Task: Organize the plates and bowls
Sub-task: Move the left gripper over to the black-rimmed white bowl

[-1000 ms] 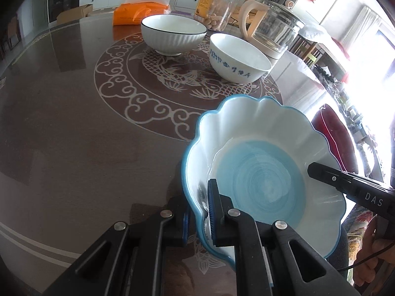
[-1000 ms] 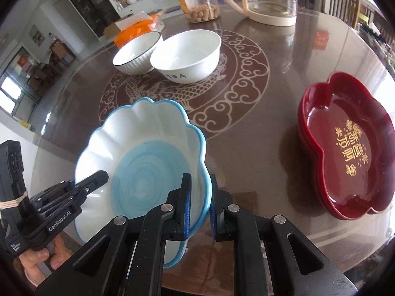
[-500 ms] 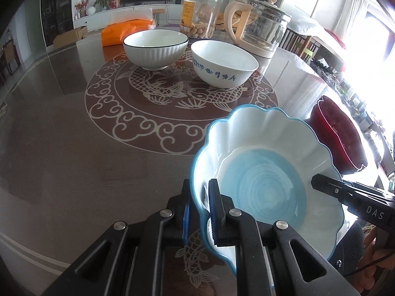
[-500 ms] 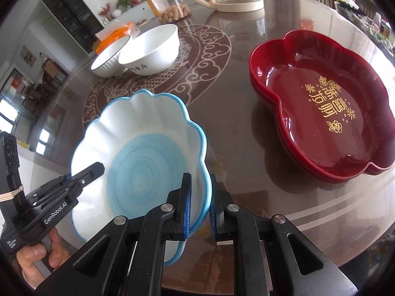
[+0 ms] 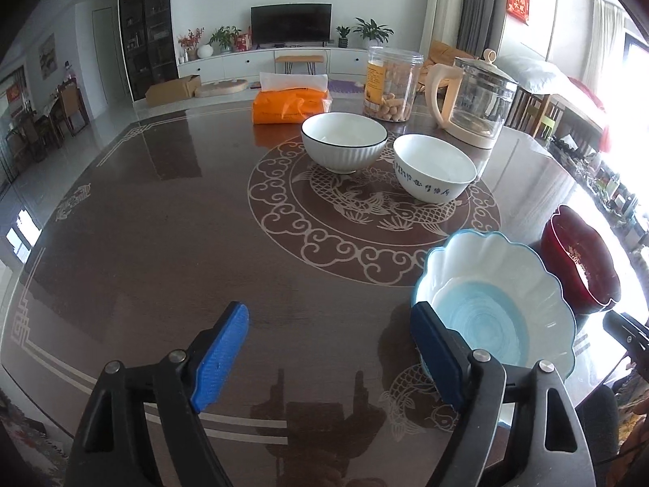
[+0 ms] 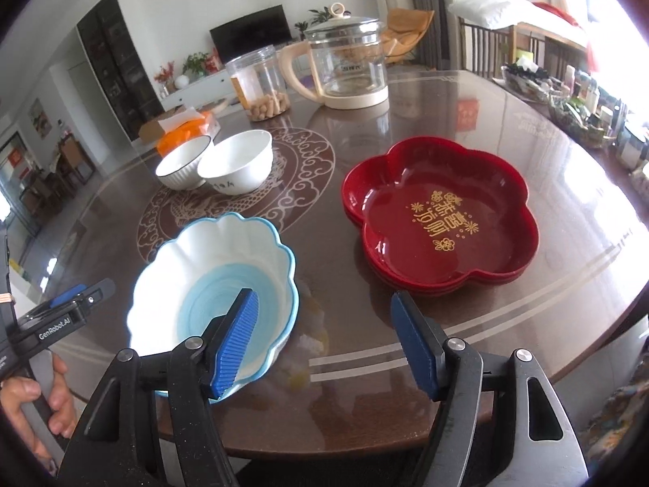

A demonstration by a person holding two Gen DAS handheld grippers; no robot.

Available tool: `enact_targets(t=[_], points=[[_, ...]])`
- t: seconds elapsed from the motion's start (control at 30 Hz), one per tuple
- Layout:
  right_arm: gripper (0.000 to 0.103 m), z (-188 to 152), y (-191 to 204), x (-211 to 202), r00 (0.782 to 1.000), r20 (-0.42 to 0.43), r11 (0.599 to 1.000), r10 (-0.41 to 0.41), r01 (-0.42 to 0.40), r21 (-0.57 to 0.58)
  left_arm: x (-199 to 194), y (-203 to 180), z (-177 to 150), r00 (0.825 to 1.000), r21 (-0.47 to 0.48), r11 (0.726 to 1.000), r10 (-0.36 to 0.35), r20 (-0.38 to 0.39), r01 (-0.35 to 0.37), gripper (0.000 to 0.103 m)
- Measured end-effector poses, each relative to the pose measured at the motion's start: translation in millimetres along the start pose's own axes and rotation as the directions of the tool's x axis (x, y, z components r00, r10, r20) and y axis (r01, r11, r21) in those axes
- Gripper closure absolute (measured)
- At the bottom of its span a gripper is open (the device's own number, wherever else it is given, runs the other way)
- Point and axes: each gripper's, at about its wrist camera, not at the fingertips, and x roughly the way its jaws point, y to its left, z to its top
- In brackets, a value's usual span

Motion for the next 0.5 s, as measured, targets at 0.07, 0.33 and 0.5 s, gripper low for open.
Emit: enact_targets(t=[0.07, 0.33, 0.5], points=[[0.031, -4.4, 0.1, -1.5, 1.0, 0.004, 1.0, -0.022, 0.022, 0.003, -7.9, -3.0, 0.1, 1.0, 0.016, 1.0, 0.009, 0.011, -0.009, 0.016], [0.031, -10.8, 1.4, -15.0, 0.998, 0.04, 0.998, -0.055, 0.056, -0.017, -19.6, -24.9, -3.7, 1.0, 0.093, 0.996, 0.008, 0.02, -0.01, 0.016], [0.031, -8.4, 5.1, -26.0, 0.995, 0.075, 0.997, -0.07, 0.073, -0.032, -25.8, -28.8, -3.3, 0.999, 0.119, 0.993, 0.003, 0.037, -0.008, 0.016]])
